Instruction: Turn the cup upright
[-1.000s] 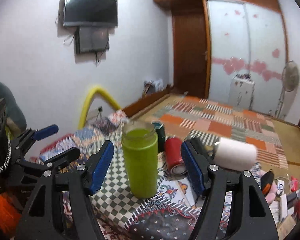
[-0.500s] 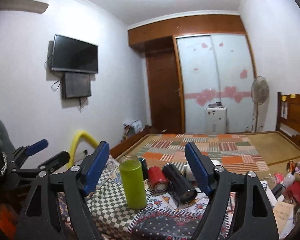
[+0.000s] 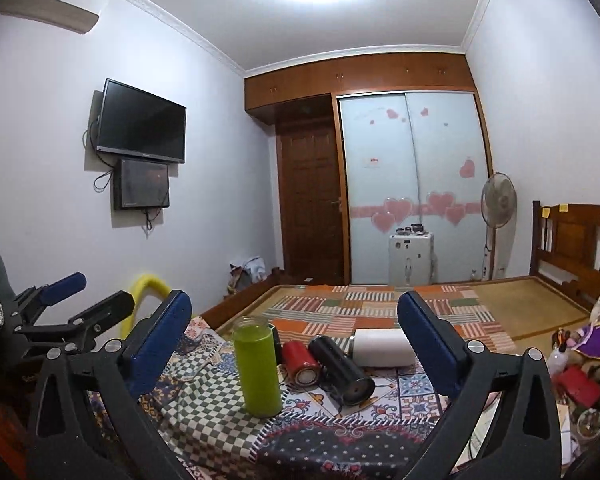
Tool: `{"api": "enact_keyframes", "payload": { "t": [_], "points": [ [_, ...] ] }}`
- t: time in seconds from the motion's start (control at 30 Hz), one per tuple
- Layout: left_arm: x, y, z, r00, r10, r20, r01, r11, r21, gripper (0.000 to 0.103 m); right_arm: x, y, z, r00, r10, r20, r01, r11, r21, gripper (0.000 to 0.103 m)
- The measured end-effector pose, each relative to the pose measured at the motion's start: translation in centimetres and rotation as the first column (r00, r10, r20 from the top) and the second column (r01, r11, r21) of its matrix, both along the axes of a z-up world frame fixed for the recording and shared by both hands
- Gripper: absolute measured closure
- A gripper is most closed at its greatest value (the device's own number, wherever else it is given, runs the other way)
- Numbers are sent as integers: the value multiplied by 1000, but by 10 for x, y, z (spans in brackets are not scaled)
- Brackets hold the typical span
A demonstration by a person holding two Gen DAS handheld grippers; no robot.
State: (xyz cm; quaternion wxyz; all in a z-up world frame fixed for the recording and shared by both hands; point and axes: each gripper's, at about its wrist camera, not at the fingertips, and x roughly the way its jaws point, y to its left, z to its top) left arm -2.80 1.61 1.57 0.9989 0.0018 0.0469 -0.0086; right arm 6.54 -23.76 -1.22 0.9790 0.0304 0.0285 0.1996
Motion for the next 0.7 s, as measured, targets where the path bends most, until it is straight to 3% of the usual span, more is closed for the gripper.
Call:
{"api": "enact_keyframes", "payload": {
  "t": [0.7],
  "points": [
    [2,-1,-2,1000,-16,-3,16,1000,2,0,-3,-4,-6,1000,-7,-5,7,1000,-7,0]
  ]
}}
